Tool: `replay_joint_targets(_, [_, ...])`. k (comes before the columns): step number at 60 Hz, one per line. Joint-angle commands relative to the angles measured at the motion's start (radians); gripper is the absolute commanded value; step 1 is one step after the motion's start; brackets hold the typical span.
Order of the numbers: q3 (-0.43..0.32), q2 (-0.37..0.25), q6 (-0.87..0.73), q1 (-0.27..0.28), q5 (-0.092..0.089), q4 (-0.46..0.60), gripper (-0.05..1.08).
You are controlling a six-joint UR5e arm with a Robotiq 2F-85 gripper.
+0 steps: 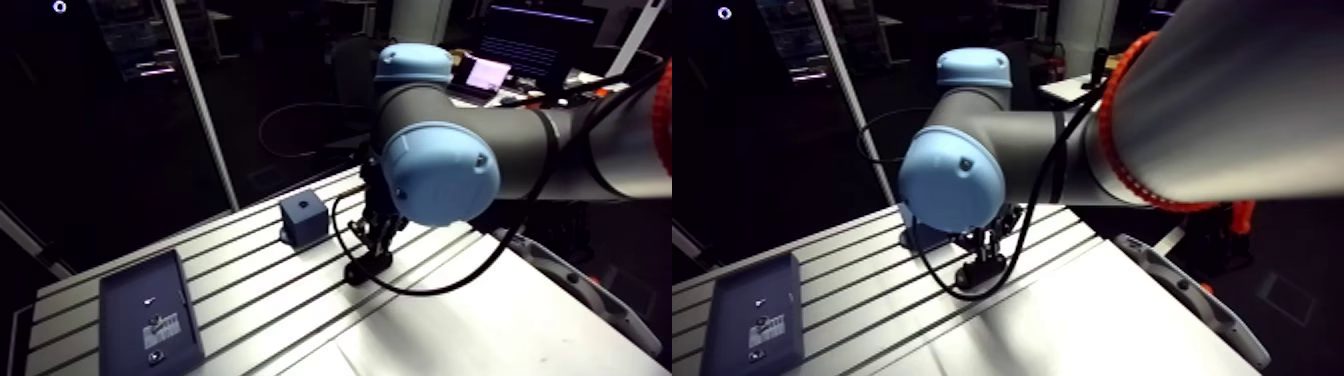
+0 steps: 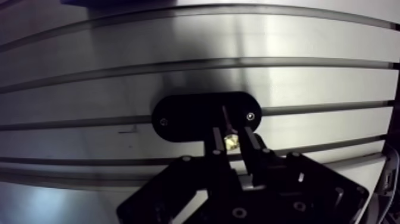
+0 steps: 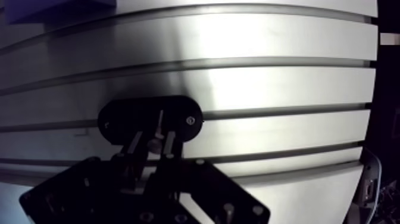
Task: Pick up the M10 bolt and insert it into the hex recess until seated.
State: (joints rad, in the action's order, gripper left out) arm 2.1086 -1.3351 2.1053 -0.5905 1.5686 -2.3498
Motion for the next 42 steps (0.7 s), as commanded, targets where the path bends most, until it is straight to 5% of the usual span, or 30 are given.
replay_joint_targets(1, [0.001, 0.004, 0.000, 0.001, 0.000, -0.001, 0.70])
replay_joint_targets(27, [-0.006, -0.005, 0.000, 0.007, -0.002, -0.001, 0.72])
replay_joint_targets(42, [-0.028, -0.024, 0.000, 0.009, -0.023, 0.015, 0.74])
